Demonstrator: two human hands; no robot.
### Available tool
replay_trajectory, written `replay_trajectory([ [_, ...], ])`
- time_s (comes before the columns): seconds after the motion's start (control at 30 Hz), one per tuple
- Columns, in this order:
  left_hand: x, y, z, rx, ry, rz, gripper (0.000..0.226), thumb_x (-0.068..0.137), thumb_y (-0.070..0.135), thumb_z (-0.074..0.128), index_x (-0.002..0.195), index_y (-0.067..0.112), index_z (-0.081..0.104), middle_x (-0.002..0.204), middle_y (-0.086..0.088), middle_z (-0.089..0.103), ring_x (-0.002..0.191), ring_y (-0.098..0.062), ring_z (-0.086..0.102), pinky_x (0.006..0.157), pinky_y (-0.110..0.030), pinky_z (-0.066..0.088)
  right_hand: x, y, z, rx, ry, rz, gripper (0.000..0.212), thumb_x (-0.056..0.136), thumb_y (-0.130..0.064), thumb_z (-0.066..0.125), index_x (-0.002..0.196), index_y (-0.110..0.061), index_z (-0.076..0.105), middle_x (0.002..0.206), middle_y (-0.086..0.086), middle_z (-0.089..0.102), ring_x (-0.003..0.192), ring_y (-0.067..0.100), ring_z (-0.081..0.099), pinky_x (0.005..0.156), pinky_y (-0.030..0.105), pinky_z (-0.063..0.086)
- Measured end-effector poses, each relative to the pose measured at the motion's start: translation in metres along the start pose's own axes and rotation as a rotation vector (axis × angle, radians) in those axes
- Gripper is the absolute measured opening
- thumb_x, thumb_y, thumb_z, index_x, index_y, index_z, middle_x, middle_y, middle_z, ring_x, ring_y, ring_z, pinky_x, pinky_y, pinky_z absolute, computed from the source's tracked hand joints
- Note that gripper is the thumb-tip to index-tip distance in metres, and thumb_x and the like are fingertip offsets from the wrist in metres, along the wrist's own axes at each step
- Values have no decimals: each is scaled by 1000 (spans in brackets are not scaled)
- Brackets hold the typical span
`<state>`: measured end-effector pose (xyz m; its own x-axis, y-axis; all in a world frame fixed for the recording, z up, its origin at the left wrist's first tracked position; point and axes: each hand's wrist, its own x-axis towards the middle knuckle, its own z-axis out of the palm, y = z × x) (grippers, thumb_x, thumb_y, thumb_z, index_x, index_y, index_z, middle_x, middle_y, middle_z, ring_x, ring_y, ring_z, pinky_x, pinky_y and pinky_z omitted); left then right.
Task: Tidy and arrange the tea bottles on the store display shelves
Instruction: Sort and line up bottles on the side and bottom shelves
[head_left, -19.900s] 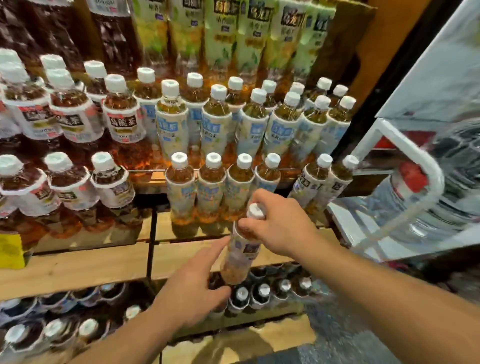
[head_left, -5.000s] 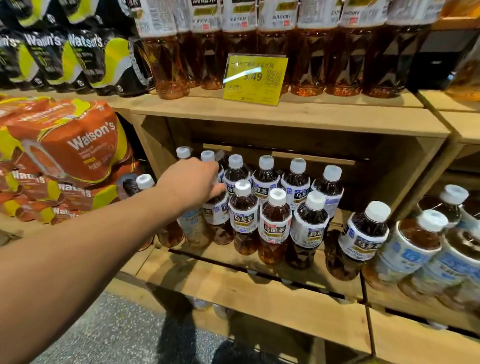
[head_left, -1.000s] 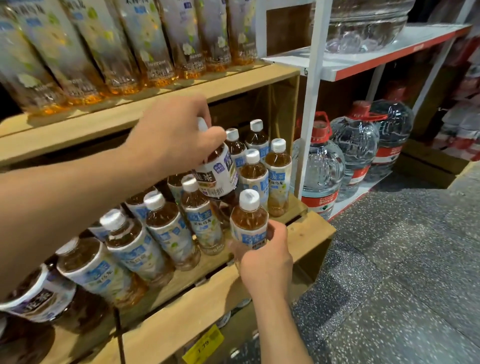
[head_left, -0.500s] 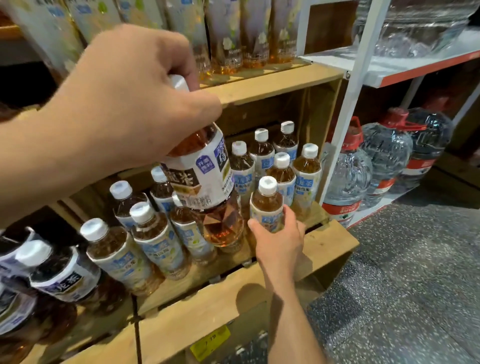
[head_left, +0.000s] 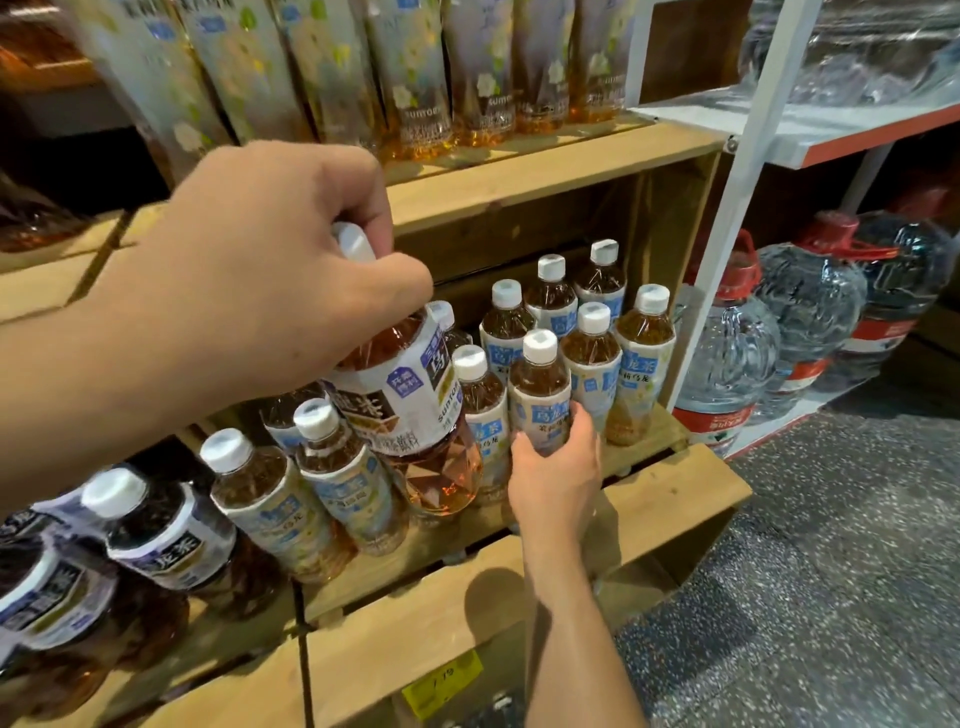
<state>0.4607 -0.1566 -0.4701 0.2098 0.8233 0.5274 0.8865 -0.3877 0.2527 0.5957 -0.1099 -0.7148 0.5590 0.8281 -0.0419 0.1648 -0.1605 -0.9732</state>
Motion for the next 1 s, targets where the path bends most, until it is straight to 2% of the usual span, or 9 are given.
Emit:
replay_trajectory([
  [0.13,-9,-9,-3,-8,-18,-27,17,67,42,58,63,27,51,62,8,54,60,-8,51,52,-28,41,-6,3,-3,39,-7,68,65,94,-19,66,151,-27,34,134,4,61,99,15,62,82,29,45],
  [0.23,-18,-16,-7,-29,-29,-48,21,71,40,65,63,26,52,58,7,53,55,-8,49,49,-27,35,-15,-8,-9,20,94,104,60,94,-17,64,146,-27,36,139,4,55,102,19,62,80,36,49],
  [0.33,-30,-27,-8,-54,-51,-81,17,70,37,63,63,26,53,55,9,49,51,-7,44,48,-26,29,-39,-30,-17,9,158,-74,41,89,-9,63,124,-28,53,128,0,56,88,12,63,72,31,51],
  [0.47,-48,-54,-6,-90,-77,-118,18,71,41,61,66,26,54,60,3,55,53,-12,45,48,-30,35,-93,-57,-16,142,-372,-466,33,88,-15,63,111,-40,59,100,-8,63,61,12,55,52,23,47],
  [0.57,-59,-73,-4,-84,-78,-199,16,71,39,62,68,24,55,56,7,51,49,-7,42,47,-25,29,-119,-63,-8,87,-649,-558,48,86,-50,60,132,-46,48,103,-15,60,72,8,60,57,23,51],
  [0.67,-73,-92,-9,-121,-50,-258,15,72,36,64,68,25,55,61,9,53,56,-4,48,50,-23,30,-131,-60,9,-82,-656,-599,80,76,-69,69,145,-47,37,125,-31,55,106,-6,58,82,17,53],
  [0.77,-92,-111,-17,-227,-34,-296,16,73,38,66,69,26,57,69,6,59,67,-11,57,56,-32,45,-142,-58,27,-98,-595,-657,70,74,-72,69,134,-48,45,116,-26,61,105,0,61,81,28,57],
  [0.93,-159,-151,-41,-569,-11,-415,44,65,43,82,101,34,59,83,4,59,64,-12,54,57,-30,44,-185,-50,56,-49,-505,-768,68,70,-60,77,131,-36,57,111,-34,58,104,-16,57,82,7,48],
  [1.0,-194,-165,-44,-594,-20,-455,58,61,46,82,112,39,56,95,7,65,78,-7,64,70,-30,52,-202,-46,67,-11,-491,-797,71,65,-58,77,130,-35,57,108,-29,63,98,-11,63,78,11,52],
])
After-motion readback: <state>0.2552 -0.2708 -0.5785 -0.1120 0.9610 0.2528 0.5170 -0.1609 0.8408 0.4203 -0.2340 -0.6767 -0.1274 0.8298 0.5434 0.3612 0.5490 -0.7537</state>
